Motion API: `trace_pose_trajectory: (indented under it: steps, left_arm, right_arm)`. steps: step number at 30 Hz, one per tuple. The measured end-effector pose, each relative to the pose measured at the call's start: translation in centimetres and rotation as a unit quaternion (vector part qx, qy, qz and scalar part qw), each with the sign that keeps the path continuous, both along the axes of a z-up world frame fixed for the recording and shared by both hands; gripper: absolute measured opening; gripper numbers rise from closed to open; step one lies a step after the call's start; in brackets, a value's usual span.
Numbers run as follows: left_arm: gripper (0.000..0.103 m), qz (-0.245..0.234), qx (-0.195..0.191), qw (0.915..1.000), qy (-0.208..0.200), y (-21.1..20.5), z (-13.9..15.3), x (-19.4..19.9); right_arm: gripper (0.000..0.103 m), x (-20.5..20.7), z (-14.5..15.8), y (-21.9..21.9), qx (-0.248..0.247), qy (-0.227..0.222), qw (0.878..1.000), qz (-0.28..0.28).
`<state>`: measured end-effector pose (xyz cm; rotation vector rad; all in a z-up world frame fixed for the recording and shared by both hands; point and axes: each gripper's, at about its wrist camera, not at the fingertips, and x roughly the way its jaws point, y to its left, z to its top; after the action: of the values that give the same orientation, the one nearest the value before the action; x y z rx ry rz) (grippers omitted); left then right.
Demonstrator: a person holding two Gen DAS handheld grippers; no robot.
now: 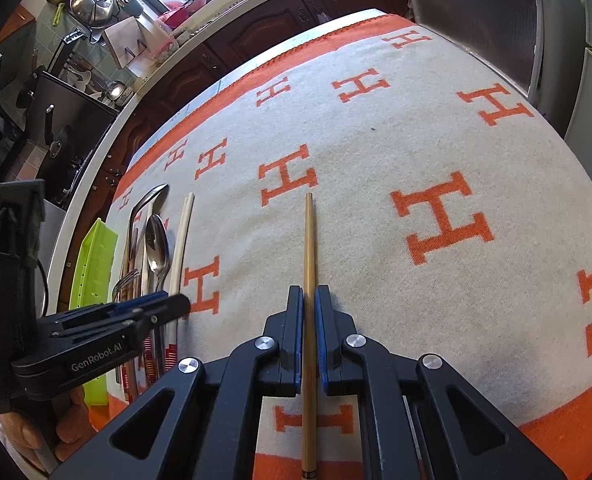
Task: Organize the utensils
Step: 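Grasp the lone wooden chopstick with the right tool while the left grasps the red-banded chopstick pair, then lower the chopstick pair into the green tray with the left tool while the right drops its chopstick there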
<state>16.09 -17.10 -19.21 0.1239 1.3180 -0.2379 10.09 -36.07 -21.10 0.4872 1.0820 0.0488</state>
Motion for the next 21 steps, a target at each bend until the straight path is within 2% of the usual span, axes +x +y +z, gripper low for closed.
trace_pose_trajectory:
  steps: [4,5,6,10,15,21]
  left_arm:
    - [0.023,-0.009,0.006,0.9999,-0.011,-0.6,-0.1,0.2]
    - [0.021,-0.011,0.006,0.9998,-0.014,-0.8,-0.1,0.3]
    - [0.012,-0.014,0.006,0.9997,-0.018,-1.0,-0.1,0.3]
    - [0.010,-0.010,-0.002,0.9997,-0.022,-1.0,-0.2,0.1]
    - [0.008,-0.007,-0.035,0.9993,-0.012,0.2,0.5,-0.9]
    - [0.008,-0.010,-0.058,0.9978,-0.032,1.4,2.7,-2.4]
  right_arm:
    - [0.006,0.0,0.0,0.0,-0.001,-0.001,1.000,0.000]
    - [0.006,0.0,0.0,0.0,-0.002,-0.002,1.000,0.000]
    - [0.006,0.1,0.1,0.0,-0.002,-0.002,1.000,0.000]
    - [0.006,0.1,0.0,-0.1,-0.001,-0.004,1.000,-0.002]
    - [0.006,0.2,0.0,-0.1,0.001,-0.003,1.000,-0.002]
    - [0.006,0.0,1.0,0.2,0.011,-0.013,1.000,0.000]
